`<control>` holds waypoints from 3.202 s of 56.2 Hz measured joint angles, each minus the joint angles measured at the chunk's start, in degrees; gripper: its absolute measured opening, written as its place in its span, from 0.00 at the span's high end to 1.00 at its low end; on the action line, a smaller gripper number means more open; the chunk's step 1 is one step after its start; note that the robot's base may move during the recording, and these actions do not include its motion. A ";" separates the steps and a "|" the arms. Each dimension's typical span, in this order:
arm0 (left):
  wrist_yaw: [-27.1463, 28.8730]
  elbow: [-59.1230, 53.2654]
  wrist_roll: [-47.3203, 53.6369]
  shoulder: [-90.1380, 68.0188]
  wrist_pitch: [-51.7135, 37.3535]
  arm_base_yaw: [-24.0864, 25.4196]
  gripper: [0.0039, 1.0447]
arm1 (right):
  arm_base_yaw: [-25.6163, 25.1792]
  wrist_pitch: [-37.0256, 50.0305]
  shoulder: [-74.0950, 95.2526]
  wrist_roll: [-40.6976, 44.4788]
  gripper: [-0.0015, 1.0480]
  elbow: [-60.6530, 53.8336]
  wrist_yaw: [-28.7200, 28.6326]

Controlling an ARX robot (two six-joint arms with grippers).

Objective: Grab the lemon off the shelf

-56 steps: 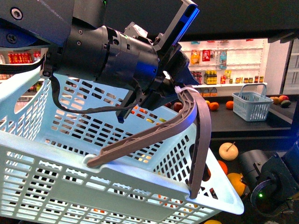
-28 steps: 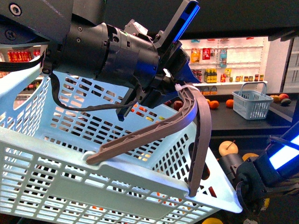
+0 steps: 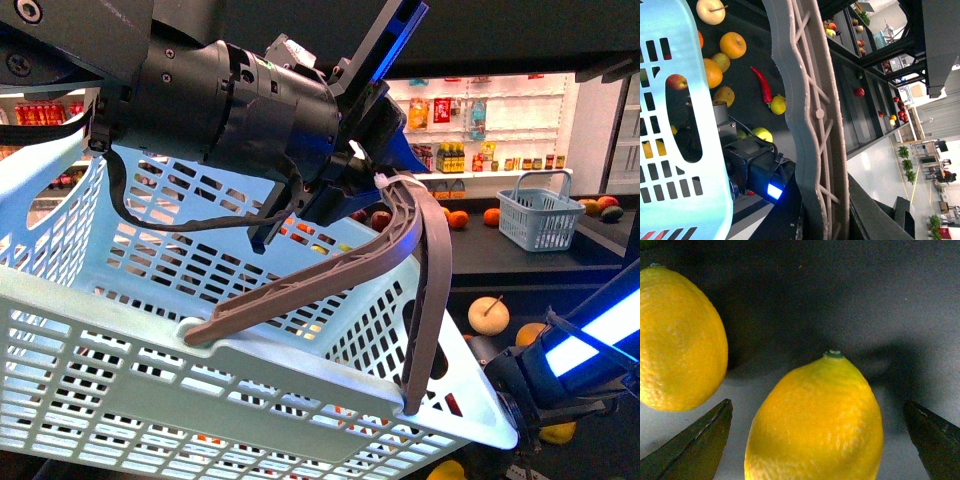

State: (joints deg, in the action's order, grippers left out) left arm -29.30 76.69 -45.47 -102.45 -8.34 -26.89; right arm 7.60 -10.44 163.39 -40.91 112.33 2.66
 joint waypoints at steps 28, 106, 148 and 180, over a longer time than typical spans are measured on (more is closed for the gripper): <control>-0.09 0.00 0.02 0.00 0.00 0.00 0.89 | -0.81 2.51 -3.63 -0.24 0.37 -6.73 -2.64; 0.07 0.00 -0.02 0.00 0.00 0.07 0.90 | 3.41 25.51 -54.27 -3.87 0.38 -45.22 -9.51; 0.09 0.02 -0.07 0.00 0.09 0.07 0.90 | -7.61 35.17 -53.96 -6.03 0.02 -47.36 -12.26; -0.04 0.02 -0.26 0.00 0.11 -0.04 0.90 | -11.61 29.90 -22.86 7.04 0.02 -38.42 0.15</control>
State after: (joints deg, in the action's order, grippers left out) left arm -29.34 76.71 -45.74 -102.45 -8.23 -26.94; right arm -4.01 19.46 140.53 -33.87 73.91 2.81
